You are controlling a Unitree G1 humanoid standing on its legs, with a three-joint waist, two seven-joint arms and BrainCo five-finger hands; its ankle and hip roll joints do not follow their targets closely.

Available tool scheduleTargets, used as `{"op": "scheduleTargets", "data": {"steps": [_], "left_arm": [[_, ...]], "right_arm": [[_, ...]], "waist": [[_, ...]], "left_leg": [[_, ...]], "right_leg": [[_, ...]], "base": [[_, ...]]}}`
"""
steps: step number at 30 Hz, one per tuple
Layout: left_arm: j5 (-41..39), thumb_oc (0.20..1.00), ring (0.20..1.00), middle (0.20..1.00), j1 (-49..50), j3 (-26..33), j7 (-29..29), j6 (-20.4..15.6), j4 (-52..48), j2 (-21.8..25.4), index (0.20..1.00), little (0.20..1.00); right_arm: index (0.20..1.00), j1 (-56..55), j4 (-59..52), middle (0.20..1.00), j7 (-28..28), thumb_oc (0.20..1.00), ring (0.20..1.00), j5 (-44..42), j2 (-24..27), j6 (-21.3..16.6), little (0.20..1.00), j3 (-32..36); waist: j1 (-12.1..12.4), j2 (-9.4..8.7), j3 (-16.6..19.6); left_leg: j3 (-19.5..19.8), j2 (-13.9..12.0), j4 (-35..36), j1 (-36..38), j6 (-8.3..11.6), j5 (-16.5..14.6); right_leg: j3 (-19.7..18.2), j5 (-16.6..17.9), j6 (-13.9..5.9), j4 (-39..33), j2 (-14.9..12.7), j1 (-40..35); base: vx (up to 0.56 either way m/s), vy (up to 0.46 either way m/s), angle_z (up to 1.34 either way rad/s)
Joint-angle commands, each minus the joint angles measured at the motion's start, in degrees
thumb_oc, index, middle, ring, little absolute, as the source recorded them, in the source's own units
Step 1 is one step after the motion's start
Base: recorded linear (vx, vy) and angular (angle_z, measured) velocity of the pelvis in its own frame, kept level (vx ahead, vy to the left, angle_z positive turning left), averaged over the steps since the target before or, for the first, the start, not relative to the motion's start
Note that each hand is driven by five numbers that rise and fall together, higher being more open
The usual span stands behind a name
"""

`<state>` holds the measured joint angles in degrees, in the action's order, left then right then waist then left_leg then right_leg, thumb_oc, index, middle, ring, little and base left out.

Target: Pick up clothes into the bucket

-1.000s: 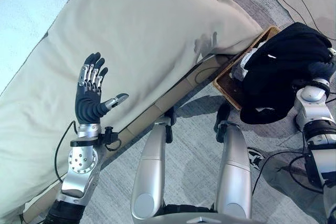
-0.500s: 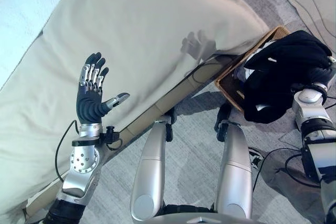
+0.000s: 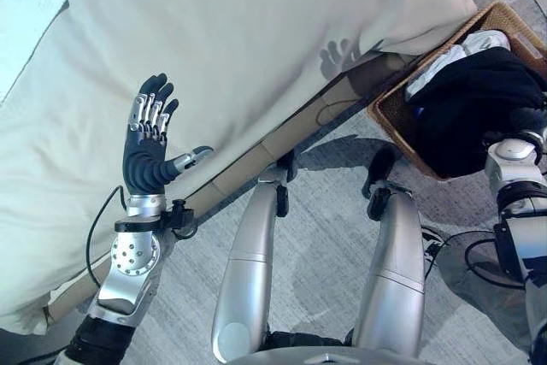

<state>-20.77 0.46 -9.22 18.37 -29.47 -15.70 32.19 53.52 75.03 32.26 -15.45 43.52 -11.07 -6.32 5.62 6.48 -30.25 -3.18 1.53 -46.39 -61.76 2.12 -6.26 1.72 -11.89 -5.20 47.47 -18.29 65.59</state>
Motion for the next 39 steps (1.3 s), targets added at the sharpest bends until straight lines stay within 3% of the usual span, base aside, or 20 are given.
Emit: {"op": "scheduleTargets", "data": {"steps": [1,12,14,16,17,18,25,32,35,39], "left_arm": [[-1.4,1.0,1.0,1.0,2.3,1.1,-0.2,-3.8,-2.1,-2.0,1.0,1.0],[-1.8,1.0,1.0,1.0,1.1,1.7,-1.6,-3.8,0.2,-2.3,1.0,1.0],[-2.2,1.0,1.0,1.0,0.9,1.9,-2.4,-3.5,1.1,-2.4,1.0,1.0],[-2.0,1.0,1.0,1.0,0.9,2.1,-2.4,-3.5,1.5,-2.5,1.0,1.0],[-1.4,1.0,1.0,1.0,0.7,2.3,-2.6,-3.1,2.2,-2.5,1.0,1.0],[-1.4,1.0,1.0,1.0,0.8,2.3,-2.6,-3.1,2.2,-2.4,1.0,1.0],[-1.5,1.0,1.0,1.0,3.5,5.3,-4.0,-1.7,7.7,-4.5,1.0,1.0],[-5.2,1.0,1.0,1.0,6.0,7.4,-6.6,0.8,16.8,-8.5,1.0,1.0],[-8.3,1.0,1.0,1.0,7.0,7.9,-9.6,2.8,21.1,-10.4,1.0,1.0],[-3.9,1.0,1.0,1.0,8.5,7.7,-10.5,4.0,23.2,-10.8,1.0,1.0]], "right_arm": [[1.0,-1.2,-0.6,1.0,1.2,1.0,1.0,-2.1,2.6,-1.5,1.0,-0.7],[1.0,-5.3,-0.6,1.0,-0.9,1.0,1.0,-0.8,2.5,-0.8,1.0,-0.2],[1.0,-6.8,-0.2,1.0,-1.2,1.0,1.0,-1.0,2.9,-0.5,1.0,0.9],[1.0,-7.8,-0.4,1.0,-1.1,1.0,1.0,-1.2,2.8,-0.7,1.0,1.6],[1.0,-9.8,-1.6,1.0,-1.3,1.0,1.0,-1.0,2.2,-0.9,1.0,2.1],[1.0,-10.0,-1.7,1.0,-1.2,1.0,1.0,-0.9,2.1,-0.9,1.0,2.2],[1.0,-29.8,-20.7,1.0,-2.4,1.0,1.0,4.0,-7.4,-4.1,1.0,5.5],[1.0,-44.1,-35.5,1.0,-8.9,1.0,1.0,1.6,-16.0,-7.3,1.0,9.5],[1.0,-50.7,-42.5,1.0,-12.9,1.0,1.0,-2.7,-21.4,-9.0,1.0,10.3],[1.0,-57.1,-47.9,1.0,-17.3,1.0,1.0,-3.0,-24.2,-9.0,1.0,8.4]], "waist": [[-1.4,1.23,5.3],[-2.0,-0.7,6.3],[-2.1,-1.09,6.6],[-2.1,-1.35,7.0],[-2.4,-1.61,6.9],[-2.4,-1.59,6.7],[-5.4,-4.07,8.0],[-7.4,-6.47,10.6],[-8.2,-7.28,13.8],[-8.3,-7.99,17.0]], "left_leg": [[-1.2,-1.6,8.2,0.8,-0.54,1.3],[-1.2,-1.6,17.8,9.1,-0.48,3.8],[-1.7,-1.5,20.9,11.5,-0.91,6.1],[-1.3,-1.4,22.1,13.6,-0.33,5.1],[-1.7,-1.5,23.7,14.8,-0.63,7.0],[-1.7,-1.5,23.9,15.1,-0.63,7.1],[-0.8,-2.9,29.9,28.0,-0.18,7.9],[-0.3,-4.4,37.2,40.6,0.59,9.4],[-0.5,-5.6,41.8,46.3,1.28,10.9],[-0.4,-6.3,46.3,51.9,1.73,12.2]], "right_leg": [[-3.8,4.5,-1.9,-1.6,-0.2,-2.9],[-1.7,8.3,-3.09,-12.2,-0.1,-11.6],[-0.8,11.3,-3.1,-16.4,-0.3,-14.4],[-0.8,10.6,-3.79,-17.7,-0.3,-16.6],[0.1,12.7,-3.57,-19.8,-0.4,-18.3],[0.2,12.8,-3.57,-20.0,-0.4,-18.6],[3.4,14.8,-4.2,-29.3,0.5,-33.9],[6.5,17.0,-4.88,-38.9,2.0,-47.8],[8.3,17.9,-5.11,-43.3,3.5,-53.3],[9.2,17.3,-5.01,-45.2,5.2,-58.0]], "base": [[0.01,0.005,-0.34],[0.01,0.007,0.06],[-0.06,0.032,-0.05],[0.0,0.0,0.0],[0.02,0.016,-0.07],[-0.04,0.006,-0.11],[0.09,-0.037,-0.06],[0.12,-0.076,-0.1],[0.1,-0.06,-0.07],[0.09,-0.058,0.02]]}}
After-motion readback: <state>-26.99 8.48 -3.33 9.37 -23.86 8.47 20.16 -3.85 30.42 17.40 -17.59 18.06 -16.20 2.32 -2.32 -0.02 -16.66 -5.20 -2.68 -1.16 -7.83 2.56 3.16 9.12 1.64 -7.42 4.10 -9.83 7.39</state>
